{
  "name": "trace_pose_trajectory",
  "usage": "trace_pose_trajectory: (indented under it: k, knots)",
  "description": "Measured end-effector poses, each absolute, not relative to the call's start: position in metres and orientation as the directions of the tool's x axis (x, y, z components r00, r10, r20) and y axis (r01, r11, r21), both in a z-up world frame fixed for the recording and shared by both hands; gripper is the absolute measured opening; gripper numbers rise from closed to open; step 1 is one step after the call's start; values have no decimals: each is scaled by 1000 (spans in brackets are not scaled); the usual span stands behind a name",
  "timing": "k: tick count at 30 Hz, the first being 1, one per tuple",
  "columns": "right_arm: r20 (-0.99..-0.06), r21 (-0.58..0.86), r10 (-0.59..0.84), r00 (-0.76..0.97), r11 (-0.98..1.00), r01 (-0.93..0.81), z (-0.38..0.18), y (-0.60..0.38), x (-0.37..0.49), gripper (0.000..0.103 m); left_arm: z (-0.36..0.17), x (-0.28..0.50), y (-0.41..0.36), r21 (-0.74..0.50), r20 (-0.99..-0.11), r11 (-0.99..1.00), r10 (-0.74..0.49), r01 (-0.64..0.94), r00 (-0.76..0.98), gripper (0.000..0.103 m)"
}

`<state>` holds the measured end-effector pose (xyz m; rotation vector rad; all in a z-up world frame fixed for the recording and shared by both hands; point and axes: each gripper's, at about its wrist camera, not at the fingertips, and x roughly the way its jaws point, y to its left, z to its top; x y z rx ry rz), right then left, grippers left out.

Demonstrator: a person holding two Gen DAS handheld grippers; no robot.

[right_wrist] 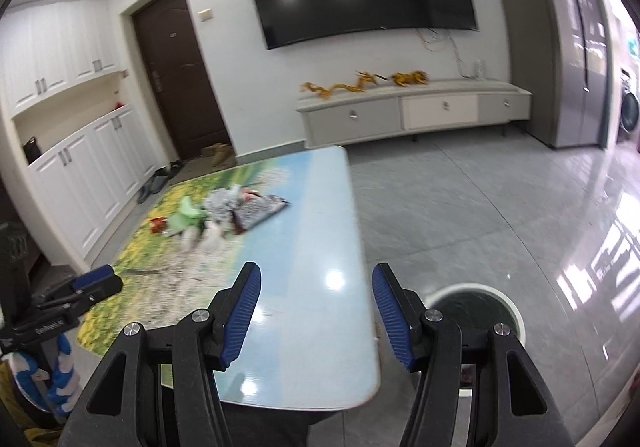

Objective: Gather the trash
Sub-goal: 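Move both open tools back over the table, then grasp the green paper with the left tool while the right tool grasps the brown snack bag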

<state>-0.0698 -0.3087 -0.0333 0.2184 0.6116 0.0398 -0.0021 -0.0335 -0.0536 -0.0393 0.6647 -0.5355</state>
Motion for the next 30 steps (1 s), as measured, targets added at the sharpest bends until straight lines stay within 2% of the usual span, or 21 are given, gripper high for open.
trace_pose_trajectory:
  k: [5, 11, 24, 30]
  knots:
    - [-548, 210, 147, 824, 977, -35, -23, -283, -58, 56, -55, -6, 8, -206, -566, 893, -442, 400, 695, 60]
    - [-573, 176, 176, 801, 980, -89, -30, -266, -31, 56, -65, 10, 36, -208, -595, 919, -390, 335, 702, 60]
    - [-680, 202, 221, 699, 973, -111, -77, -275, 75, 58, -80, 144, 25, -122, -675, 932, -330, 342, 660, 60]
    - [-721, 231, 271, 637, 962, -147, -103, -253, 137, 58, -91, 217, 14, -142, -705, 936, -325, 323, 631, 60]
